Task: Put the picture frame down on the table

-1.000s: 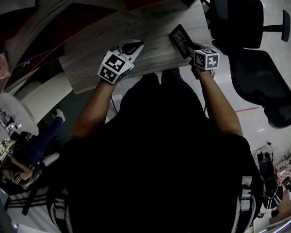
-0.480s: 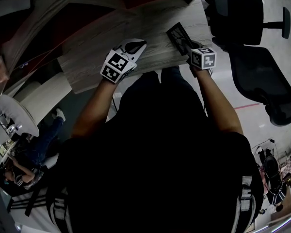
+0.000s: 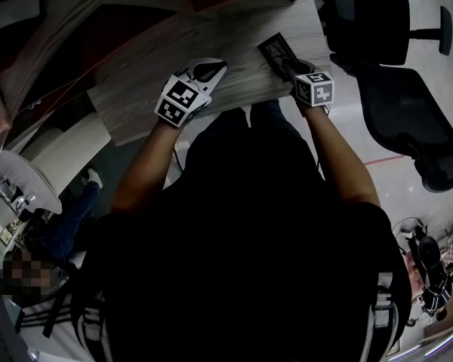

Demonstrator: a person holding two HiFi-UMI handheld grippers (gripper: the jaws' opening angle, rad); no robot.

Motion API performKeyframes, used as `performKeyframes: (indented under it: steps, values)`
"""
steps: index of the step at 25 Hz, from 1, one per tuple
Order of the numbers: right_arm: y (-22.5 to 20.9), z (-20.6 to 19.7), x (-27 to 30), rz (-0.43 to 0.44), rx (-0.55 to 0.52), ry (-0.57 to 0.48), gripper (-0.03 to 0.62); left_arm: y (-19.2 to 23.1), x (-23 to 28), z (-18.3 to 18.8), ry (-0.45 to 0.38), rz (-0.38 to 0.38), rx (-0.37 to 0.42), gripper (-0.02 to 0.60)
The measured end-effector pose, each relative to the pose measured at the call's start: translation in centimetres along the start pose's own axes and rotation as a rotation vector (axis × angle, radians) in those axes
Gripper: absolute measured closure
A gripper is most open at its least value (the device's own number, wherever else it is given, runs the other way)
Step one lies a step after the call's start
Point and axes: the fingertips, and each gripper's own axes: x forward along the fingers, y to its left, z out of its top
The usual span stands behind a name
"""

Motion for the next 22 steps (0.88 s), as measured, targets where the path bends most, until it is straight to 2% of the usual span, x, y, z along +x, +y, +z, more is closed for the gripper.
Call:
performKeyframes:
  steps: [4, 9, 13, 18, 22]
  values:
    - [-0.3, -0.2, 0.1, -0.008, -0.006, 0.005, 0.542, -0.2, 0.4, -0.2, 0.005, -0.015, 0.003, 0.565]
    - [-0.4, -0.3, 0.3, -0.031, -0.083, 0.018, 0.534, -0.3, 0.8, -0.5, 0.011, -0.029, 0.006, 0.565]
    - [-0.5, -0.3, 0.3, -0.041, -0.089, 0.010, 0.525, -0.3, 1.0, -0.6, 0.012, -0.034, 0.007, 0.565]
    - [-1.0, -0.4, 0.5, -0.074, -0.173, 0.032, 0.498, -1.0, 1.4, -0.7, 0.017, -0.062, 0.005, 0.565]
    - [-1.5, -0.5, 0.6, -0.088, -0.183, 0.043, 0.469, -1.6, 1.7, -1.0, 0.019, -0.075, -0.001, 0.565]
